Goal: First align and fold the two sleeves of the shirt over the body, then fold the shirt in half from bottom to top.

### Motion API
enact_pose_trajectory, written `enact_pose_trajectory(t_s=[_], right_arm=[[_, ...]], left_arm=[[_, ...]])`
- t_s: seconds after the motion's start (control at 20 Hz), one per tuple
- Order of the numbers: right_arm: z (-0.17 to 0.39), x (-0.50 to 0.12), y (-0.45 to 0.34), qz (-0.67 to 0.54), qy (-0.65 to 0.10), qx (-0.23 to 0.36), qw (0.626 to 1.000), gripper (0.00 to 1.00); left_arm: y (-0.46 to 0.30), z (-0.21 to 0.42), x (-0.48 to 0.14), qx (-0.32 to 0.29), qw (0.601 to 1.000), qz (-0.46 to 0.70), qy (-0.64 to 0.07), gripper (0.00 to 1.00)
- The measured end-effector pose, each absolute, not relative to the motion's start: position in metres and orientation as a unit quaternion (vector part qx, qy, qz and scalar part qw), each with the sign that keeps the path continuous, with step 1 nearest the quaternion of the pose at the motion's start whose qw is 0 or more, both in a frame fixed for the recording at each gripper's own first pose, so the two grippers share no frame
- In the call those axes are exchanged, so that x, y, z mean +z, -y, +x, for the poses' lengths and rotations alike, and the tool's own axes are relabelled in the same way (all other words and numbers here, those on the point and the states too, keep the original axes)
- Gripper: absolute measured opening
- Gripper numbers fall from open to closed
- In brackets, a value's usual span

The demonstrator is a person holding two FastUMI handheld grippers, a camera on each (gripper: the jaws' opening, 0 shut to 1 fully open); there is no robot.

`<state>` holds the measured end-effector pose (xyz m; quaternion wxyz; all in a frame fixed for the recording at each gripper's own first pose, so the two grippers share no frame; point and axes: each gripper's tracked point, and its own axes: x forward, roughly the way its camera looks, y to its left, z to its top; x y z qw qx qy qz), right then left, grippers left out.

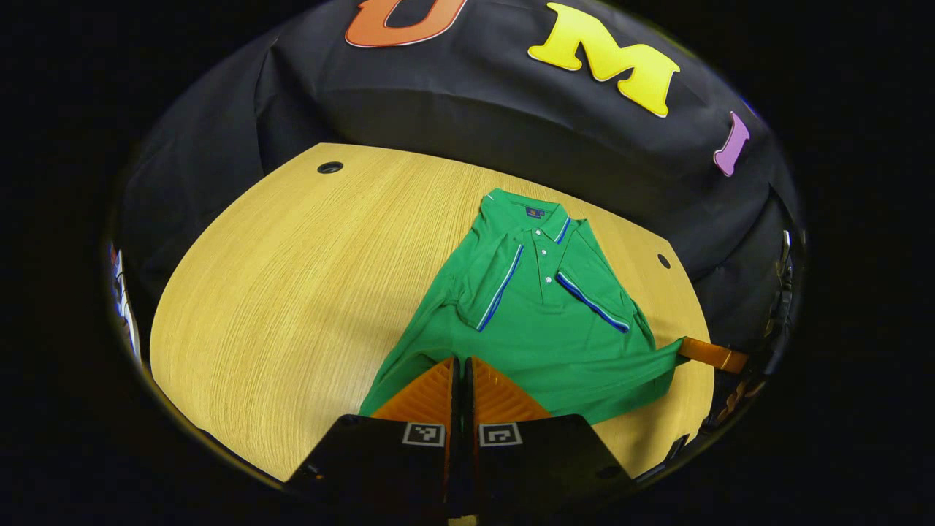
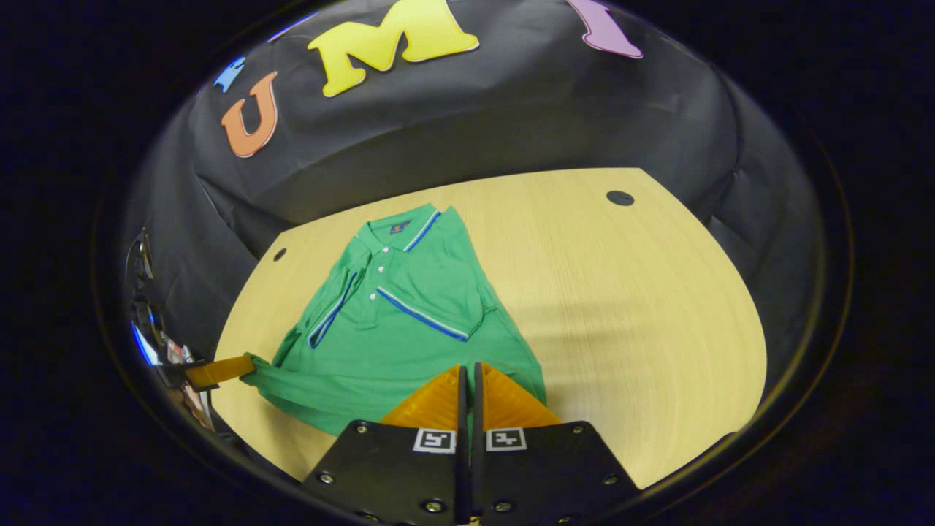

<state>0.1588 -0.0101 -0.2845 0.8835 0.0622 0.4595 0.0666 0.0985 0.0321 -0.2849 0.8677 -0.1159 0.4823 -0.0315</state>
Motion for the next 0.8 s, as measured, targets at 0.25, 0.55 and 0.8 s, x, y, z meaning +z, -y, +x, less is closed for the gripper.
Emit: enact_pose_trajectory(t_s=[0.25, 0.55, 0.8], right_arm=[[0.199, -0.282, 0.010, 0.062, -0.457, 0.077, 0.884, 0.01], [0.261, -0.282, 0.010, 0.051, -0.443, 0.090, 0.890, 0.00], [0.305, -0.284, 0.007, 0.049, -0.429, 0.095, 0.897, 0.01]], left_arm=[[-0.032, 0.136, -0.288, -0.028, 0.868, -0.117, -0.481, 0.03], [-0.038, 0.193, -0.292, -0.037, 0.872, -0.106, -0.477, 0.03], [-0.040, 0.244, -0.296, -0.034, 0.879, -0.115, -0.461, 0.03]])
